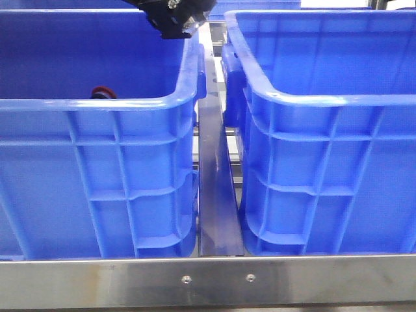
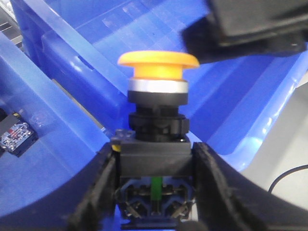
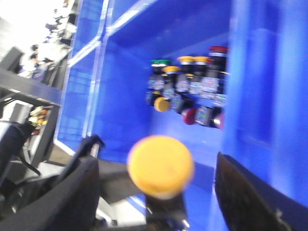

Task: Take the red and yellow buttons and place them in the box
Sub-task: 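Grasp the yellow button cap with the right gripper, release left gripper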

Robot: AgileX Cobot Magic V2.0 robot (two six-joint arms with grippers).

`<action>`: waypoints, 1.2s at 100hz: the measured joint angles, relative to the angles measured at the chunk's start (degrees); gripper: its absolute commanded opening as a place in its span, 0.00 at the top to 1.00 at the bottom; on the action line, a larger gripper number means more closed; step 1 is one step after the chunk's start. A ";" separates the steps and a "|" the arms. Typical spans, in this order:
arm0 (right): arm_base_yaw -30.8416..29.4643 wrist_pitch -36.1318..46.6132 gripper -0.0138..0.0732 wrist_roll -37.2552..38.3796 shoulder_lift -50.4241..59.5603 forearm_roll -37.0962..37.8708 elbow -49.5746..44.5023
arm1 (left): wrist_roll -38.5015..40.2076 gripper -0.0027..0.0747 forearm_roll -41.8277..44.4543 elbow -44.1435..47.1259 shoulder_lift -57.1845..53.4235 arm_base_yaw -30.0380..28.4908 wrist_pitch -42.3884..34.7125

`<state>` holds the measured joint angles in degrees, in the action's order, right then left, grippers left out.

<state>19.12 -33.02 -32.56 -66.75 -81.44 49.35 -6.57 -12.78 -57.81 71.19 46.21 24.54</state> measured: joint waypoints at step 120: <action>0.40 -5.46 0.52 -3.15 -8.34 -2.48 4.39 | 0.00 0.20 0.00 0.00 0.00 0.00 -0.48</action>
<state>19.52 -38.48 -35.71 -75.08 -83.92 53.74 -6.57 -12.78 -57.81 71.19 46.21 24.06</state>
